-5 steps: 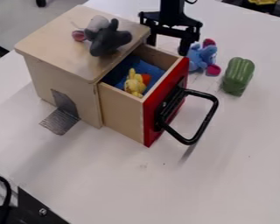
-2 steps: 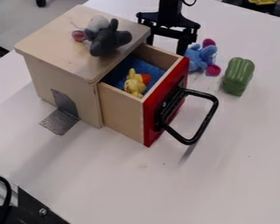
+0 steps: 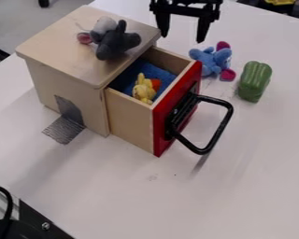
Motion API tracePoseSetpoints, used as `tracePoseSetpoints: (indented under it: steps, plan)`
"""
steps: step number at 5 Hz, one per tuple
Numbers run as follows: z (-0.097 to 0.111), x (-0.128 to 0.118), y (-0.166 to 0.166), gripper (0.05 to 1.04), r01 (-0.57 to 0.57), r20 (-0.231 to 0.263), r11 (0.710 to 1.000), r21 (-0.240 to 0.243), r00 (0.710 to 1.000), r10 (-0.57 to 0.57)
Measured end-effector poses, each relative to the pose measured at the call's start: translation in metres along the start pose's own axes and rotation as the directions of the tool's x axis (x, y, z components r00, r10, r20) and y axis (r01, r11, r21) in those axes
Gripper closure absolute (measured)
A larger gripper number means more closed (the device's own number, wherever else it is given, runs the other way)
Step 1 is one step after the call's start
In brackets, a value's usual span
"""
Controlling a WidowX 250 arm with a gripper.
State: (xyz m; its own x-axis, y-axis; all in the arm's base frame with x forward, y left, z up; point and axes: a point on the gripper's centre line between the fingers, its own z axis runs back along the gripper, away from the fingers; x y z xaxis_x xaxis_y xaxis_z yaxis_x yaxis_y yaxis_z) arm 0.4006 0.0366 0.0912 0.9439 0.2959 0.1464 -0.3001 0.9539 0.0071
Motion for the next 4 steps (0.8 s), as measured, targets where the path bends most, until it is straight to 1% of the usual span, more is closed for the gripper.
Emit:
tracePoseSetpoints:
  steps: [2,3,4]
  plan:
    - [-0.003,-0.008,-0.024,0.085,0.030,-0.001,0.999,-0.014,1.000,-0.030]
    - [-0.007,-0.012,-0.034,0.085,0.054,0.000,0.998,-0.011,0.999,-0.054]
    - [-0.023,-0.017,-0.041,0.085,0.086,-0.019,0.996,0.015,0.996,-0.086]
